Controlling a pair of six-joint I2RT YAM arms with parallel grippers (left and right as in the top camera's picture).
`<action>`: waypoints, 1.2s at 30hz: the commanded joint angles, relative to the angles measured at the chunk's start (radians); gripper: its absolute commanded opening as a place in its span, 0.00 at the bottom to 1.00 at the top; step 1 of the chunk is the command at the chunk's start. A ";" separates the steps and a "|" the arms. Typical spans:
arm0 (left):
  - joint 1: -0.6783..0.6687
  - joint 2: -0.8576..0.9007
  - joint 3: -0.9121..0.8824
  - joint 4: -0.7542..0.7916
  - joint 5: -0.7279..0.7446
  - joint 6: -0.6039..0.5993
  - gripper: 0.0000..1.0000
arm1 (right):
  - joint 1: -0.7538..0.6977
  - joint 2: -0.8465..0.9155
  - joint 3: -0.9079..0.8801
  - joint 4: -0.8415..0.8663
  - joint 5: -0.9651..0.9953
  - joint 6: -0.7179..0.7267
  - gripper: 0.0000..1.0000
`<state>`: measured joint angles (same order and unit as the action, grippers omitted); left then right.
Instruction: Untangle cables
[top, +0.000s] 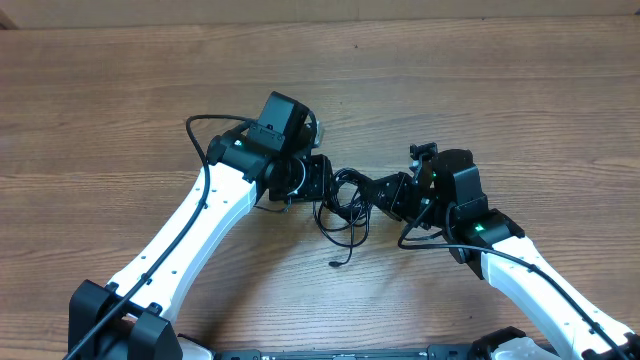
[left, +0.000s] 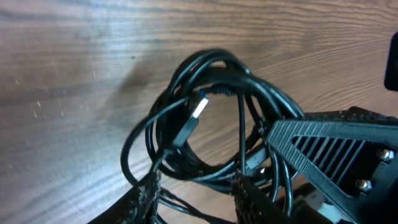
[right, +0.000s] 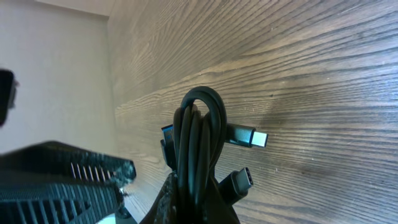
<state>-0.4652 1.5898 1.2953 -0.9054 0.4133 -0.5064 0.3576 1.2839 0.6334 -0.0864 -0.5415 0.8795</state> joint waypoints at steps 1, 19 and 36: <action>-0.006 0.007 -0.018 -0.030 0.024 -0.088 0.43 | -0.003 -0.015 0.001 0.015 0.010 0.014 0.04; -0.009 0.008 -0.188 0.115 0.029 -0.772 0.70 | -0.003 -0.015 0.001 0.029 -0.022 0.063 0.04; -0.035 0.008 -0.204 0.260 -0.029 -0.762 0.04 | -0.003 -0.015 0.001 0.029 -0.082 0.143 0.04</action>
<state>-0.4908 1.5902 1.0981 -0.6586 0.4225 -1.2819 0.3470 1.2839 0.6334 -0.0681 -0.5571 0.9981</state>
